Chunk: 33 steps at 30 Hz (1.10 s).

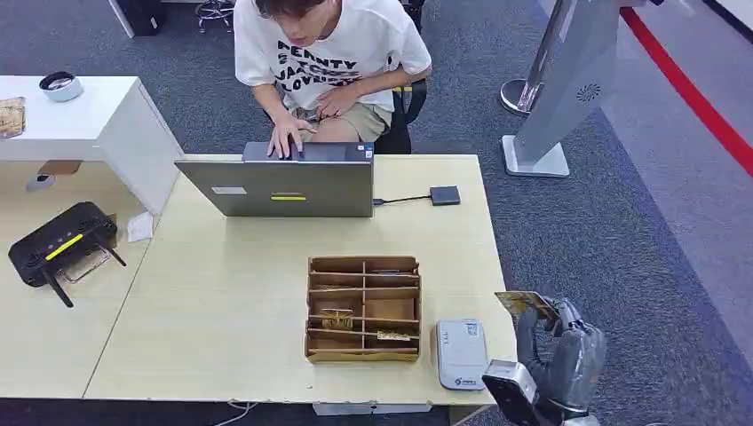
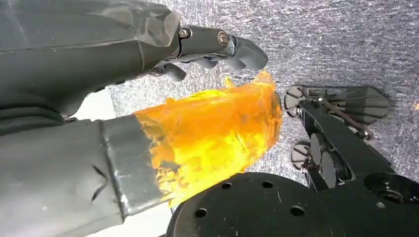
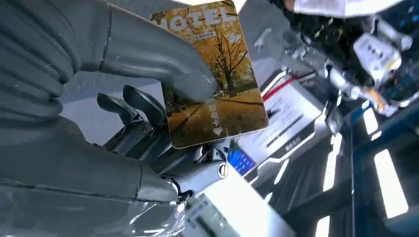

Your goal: Pass the card to the sensor for recognition and then transmit it.

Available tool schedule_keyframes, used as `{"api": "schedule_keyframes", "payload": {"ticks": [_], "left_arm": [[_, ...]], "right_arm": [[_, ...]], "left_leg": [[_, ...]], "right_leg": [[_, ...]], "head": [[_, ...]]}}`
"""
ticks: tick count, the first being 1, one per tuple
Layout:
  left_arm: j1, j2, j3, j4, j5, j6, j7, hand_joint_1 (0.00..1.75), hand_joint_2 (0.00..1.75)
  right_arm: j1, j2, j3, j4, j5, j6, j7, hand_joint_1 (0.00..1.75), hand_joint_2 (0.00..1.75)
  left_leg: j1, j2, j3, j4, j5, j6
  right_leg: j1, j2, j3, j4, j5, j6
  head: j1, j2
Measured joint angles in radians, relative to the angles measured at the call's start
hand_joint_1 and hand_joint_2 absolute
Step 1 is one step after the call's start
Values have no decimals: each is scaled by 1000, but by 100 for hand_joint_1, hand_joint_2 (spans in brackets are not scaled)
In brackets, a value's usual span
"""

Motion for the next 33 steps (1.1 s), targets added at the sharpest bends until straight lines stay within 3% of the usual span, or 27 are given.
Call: {"api": "schedule_keyframes", "payload": {"ticks": [6,14,21,27,33], "left_arm": [[0,0,18,0,-13,0,-7,0,0],[-1,0,25,-2,-28,2,-10,0,0],[-2,0,25,-2,-41,2,-13,0,0],[-6,7,24,-2,-77,1,-19,0,0],[-13,19,22,-2,-110,3,-31,0,0]], "right_arm": [[3,71,-67,-40,-21,0,-55,175,175],[3,99,-113,-103,-58,0,-94,175,175],[-3,105,-114,-133,-66,0,-121,175,175],[-43,111,-81,-142,-37,1,-187,175,175],[-133,103,-16,-149,19,1,-161,175,175]], "left_leg": [[0,0,0,0,0,0],[0,0,0,0,0,0],[0,0,0,0,0,0],[0,0,0,0,0,0],[0,0,0,0,0,0]], "right_leg": [[0,0,0,0,0,0],[0,0,0,0,0,0],[0,0,0,0,0,0],[0,0,0,0,0,0],[0,0,0,0,0,0]], "head": [[0,0],[0,0],[0,0],[0,0],[0,0]]}}
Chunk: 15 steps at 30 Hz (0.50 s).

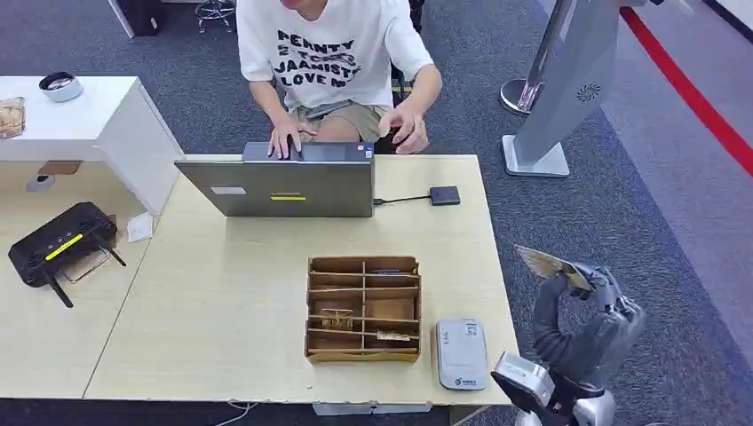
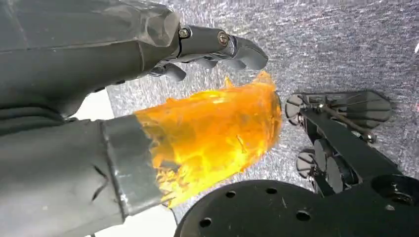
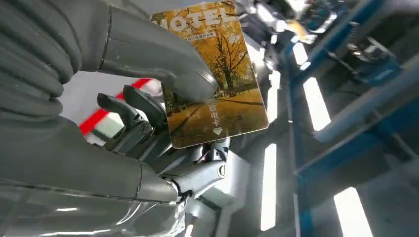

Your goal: Pass the card to the sensor for recognition and then transmit it.

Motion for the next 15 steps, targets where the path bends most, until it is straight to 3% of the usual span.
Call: {"api": "schedule_keyframes", "payload": {"ticks": [2,5,6,11,15], "left_arm": [[-5,4,-1,0,-24,26,-3,0,0],[-43,-48,-42,6,-108,223,45,0,0],[-63,-64,-55,11,-116,253,59,0,0],[-114,-112,-99,35,-128,279,75,0,0],[-116,-117,-111,39,-128,282,75,0,0]], "right_arm": [[-37,-10,26,1,29,0,20,175,175],[-115,-29,85,18,94,0,81,175,175],[-140,-31,109,26,116,0,99,175,175],[-208,-48,174,48,137,0,139,175,175],[-221,-60,192,55,137,0,141,175,175]], "left_leg": [[0,0,0,0,0,0],[-2,0,0,0,1,1],[-2,-1,0,0,2,1],[-1,0,0,1,2,2],[-1,-1,0,1,1,2]], "right_leg": [[0,0,0,0,0,0],[-1,0,0,0,2,1],[-1,-1,0,0,2,2],[-1,0,1,0,3,2],[-1,0,0,0,2,2]], "head": [[0,0],[0,0],[0,0],[1,0],[0,0]]}}
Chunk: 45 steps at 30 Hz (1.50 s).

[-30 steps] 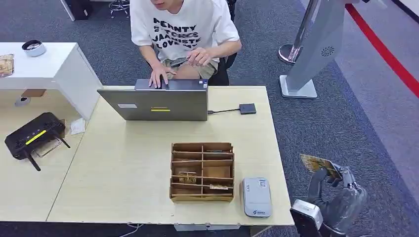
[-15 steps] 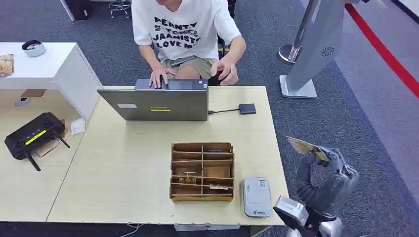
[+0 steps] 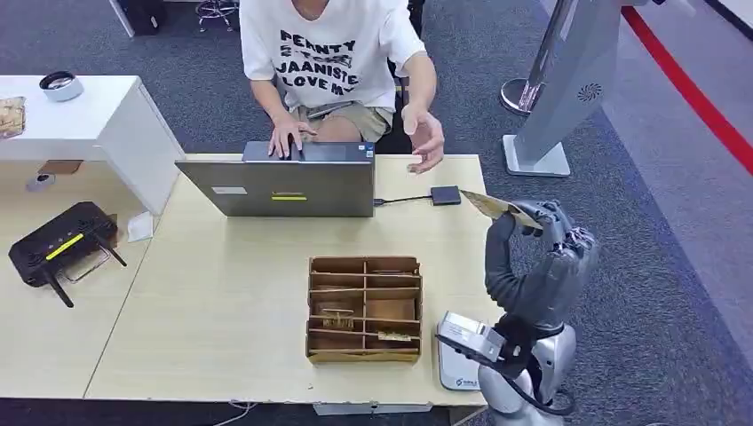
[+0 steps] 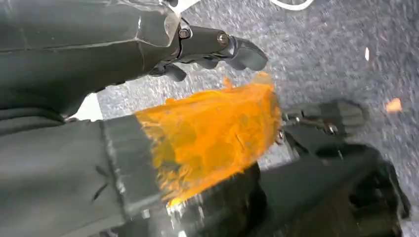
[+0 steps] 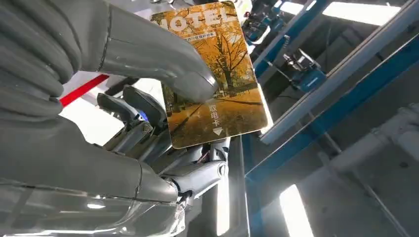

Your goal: Pass the card to the sensor for recognition and then transmit it.

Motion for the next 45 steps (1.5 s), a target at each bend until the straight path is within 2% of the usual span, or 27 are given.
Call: {"api": "schedule_keyframes", "payload": {"ticks": [5,11,17,26,27,28,29,35,45], "left_arm": [[-5,-2,-16,0,-11,-3,0,0,0],[-24,-9,-46,0,-39,-16,26,0,0],[-44,-10,-74,0,-53,-30,45,0,0],[-51,-10,-103,0,-52,-35,59,0,0],[-51,-10,-108,0,-51,-36,62,0,0],[-51,-10,-112,0,-50,-36,64,0,0],[-51,-10,-114,0,-48,-36,64,0,0],[-51,-10,-122,0,-35,-36,65,0,0],[-51,-10,-123,0,-32,-36,65,0,0]], "right_arm": [[-37,-11,16,17,40,0,15,175,175],[-172,-45,75,129,179,0,174,175,175],[-312,-77,151,313,322,0,306,175,175],[-409,-106,197,501,432,0,394,175,175],[-413,-109,200,513,443,0,399,168,175],[-416,-111,205,529,456,0,405,16,175],[-418,-114,208,538,465,-1,411,0,175],[-422,-133,228,598,501,-1,454,0,175],[-415,-148,240,619,503,-1,460,0,175]], "left_leg": [[1,1,-1,0,0,0],[1,1,-1,0,1,-1],[1,1,-1,0,2,-1],[1,0,-1,0,2,-1],[1,0,-1,0,2,-1],[1,0,-1,0,2,-1],[1,0,-1,0,2,-1],[1,0,-1,0,2,-1],[1,0,-2,0,2,-1]], "right_leg": [[0,1,-1,0,0,0],[0,1,-1,0,2,-2],[0,0,-1,1,2,-2],[1,0,-1,1,2,-2],[1,0,-1,1,2,-2],[1,0,-1,1,2,-2],[1,0,-1,0,2,-2],[0,0,-1,1,2,-2],[1,0,-2,1,2,-2]], "head": [[0,0],[0,0],[0,0],[0,0],[0,0],[0,0],[0,0],[0,0],[0,0]]}}
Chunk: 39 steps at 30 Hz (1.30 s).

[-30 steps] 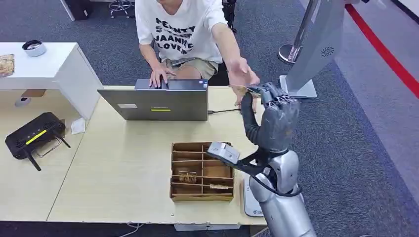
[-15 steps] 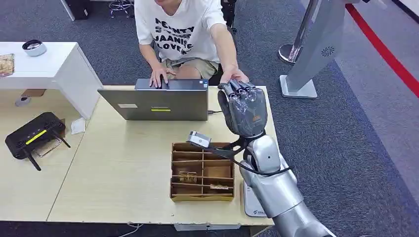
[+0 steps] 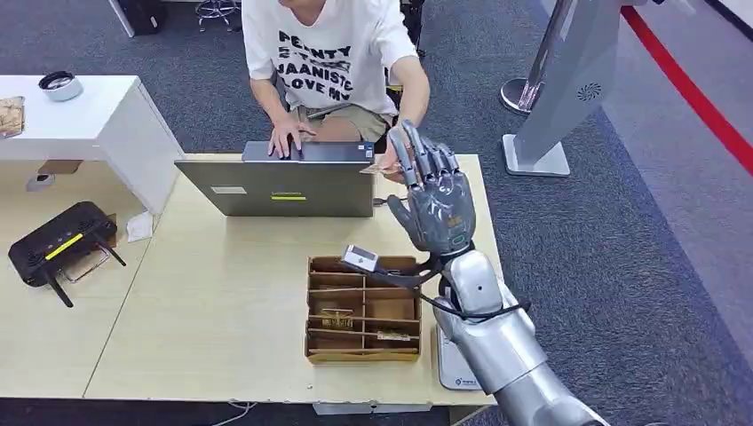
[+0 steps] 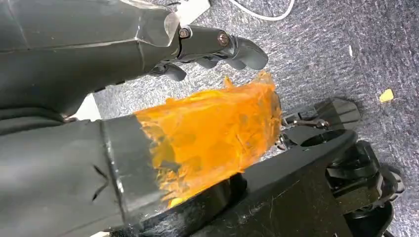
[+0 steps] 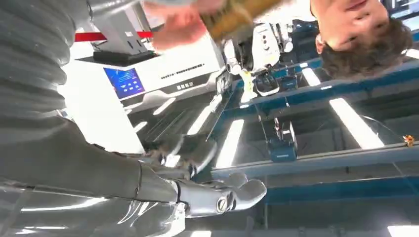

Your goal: Pass the card to the sensor for recognition and then transmit it.

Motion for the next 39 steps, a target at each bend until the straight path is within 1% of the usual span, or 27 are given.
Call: {"api": "schedule_keyframes", "payload": {"ticks": [4,6,9,14,15,17,18,22,23,24,25,31,33,34,35,39], "left_arm": [[0,0,0,0,6,0,0,0,0],[1,0,0,0,11,2,0,0,0],[2,0,0,0,22,6,0,0,0],[3,0,0,0,27,6,0,0,0],[3,0,0,0,29,8,0,0,0],[6,-1,0,0,45,13,-2,0,0],[9,-1,0,0,52,18,-3,0,0],[20,-2,0,0,74,24,-14,0,0],[22,-2,0,0,81,24,-17,0,0],[25,-2,0,0,87,26,-21,0,0],[27,-2,0,0,92,27,-22,0,0],[28,-2,1,0,95,28,-23,0,0],[31,-1,2,0,100,30,-26,0,0],[40,-1,5,0,116,35,-34,0,0],[42,0,10,0,125,36,-37,0,0],[43,0,11,0,129,39,-41,0,0]], "right_arm": [[8,-1,1,-7,-8,0,-8,0,175],[23,-1,1,-28,-30,0,-26,0,175],[57,0,-4,-79,-74,0,-72,0,175],[84,0,-6,-132,-88,0,-87,0,175],[92,1,-7,-140,-116,0,-115,0,175],[137,20,-24,-196,-232,0,-230,0,175],[167,27,-23,-228,-273,0,-253,0,175],[268,28,18,-353,-340,0,-246,0,175],[289,28,29,-381,-359,0,-243,33,175],[311,27,38,-408,-380,0,-241,152,175],[330,26,44,-427,-397,0,-241,175,175],[337,26,47,-438,-408,0,-241,175,175],[357,24,52,-460,-428,0,-241,175,175],[418,14,66,-518,-485,0,-245,175,175],[445,3,79,-537,-503,1,-245,175,175],[466,-7,91,-548,-505,0,-245,175,175]], "left_leg": [[0,0,0,0,0,0],[0,0,0,0,0,0],[0,0,0,0,0,0],[0,0,0,0,0,0],[0,0,0,0,0,0],[0,-1,-1,0,0,0],[0,-1,-1,0,0,0],[0,-1,-2,0,-1,-1],[0,-1,-2,0,-1,-1],[0,-1,-2,0,-1,-1],[0,-1,-2,0,-1,0],[0,-1,-2,0,-1,0],[0,-1,-3,0,-1,0],[0,-1,-3,0,-2,0],[0,-1,-3,0,-2,0],[0,-1,-2,0,-2,0]], "right_leg": [[0,0,0,0,0,0],[0,0,0,0,0,0],[0,0,0,0,0,0],[0,0,0,0,0,0],[0,0,0,0,0,0],[0,-1,0,0,0,0],[0,-1,0,0,0,0],[0,0,-2,0,-1,0],[0,0,-2,0,-2,0],[0,-1,-2,0,-2,0],[0,-1,-2,0,-2,1],[0,-1,-2,0,-2,1],[0,-1,-2,0,-2,1],[0,0,-2,0,-2,1],[0,0,-2,0,-2,1],[0,0,-2,0,-2,1]], "head": [[0,0],[0,0],[0,0],[0,0],[0,0],[1,0],[0,0],[0,0],[0,0],[0,0],[0,0],[0,0],[0,0],[0,0],[0,0],[0,0]]}}
